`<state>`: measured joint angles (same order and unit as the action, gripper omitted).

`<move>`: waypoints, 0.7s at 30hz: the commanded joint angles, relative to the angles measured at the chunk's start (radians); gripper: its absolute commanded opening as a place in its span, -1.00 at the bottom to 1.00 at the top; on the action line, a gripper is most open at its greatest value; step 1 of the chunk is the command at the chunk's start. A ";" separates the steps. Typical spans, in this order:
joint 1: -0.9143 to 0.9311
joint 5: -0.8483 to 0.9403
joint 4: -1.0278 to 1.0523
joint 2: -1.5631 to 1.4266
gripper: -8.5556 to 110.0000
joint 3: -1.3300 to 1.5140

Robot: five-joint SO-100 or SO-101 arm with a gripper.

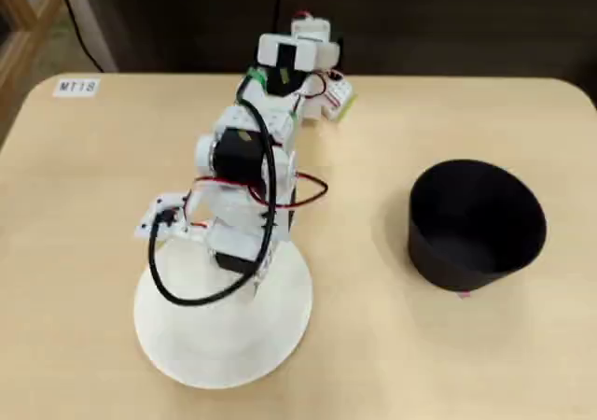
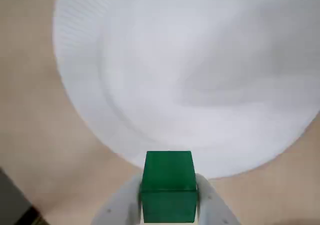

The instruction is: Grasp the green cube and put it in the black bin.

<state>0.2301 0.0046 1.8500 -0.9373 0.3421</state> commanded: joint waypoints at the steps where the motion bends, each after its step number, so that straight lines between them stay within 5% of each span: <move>1: -0.005 -0.003 0.008 -0.330 -0.86 0.114; 9: -0.387 -0.081 0.009 -0.680 -0.86 0.439; 15: -0.729 -0.163 -0.034 -0.548 -0.86 0.468; 21: -0.845 -0.186 -0.186 -0.410 -0.86 0.434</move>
<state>-0.5844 -0.1718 1.7043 -1.3668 0.8130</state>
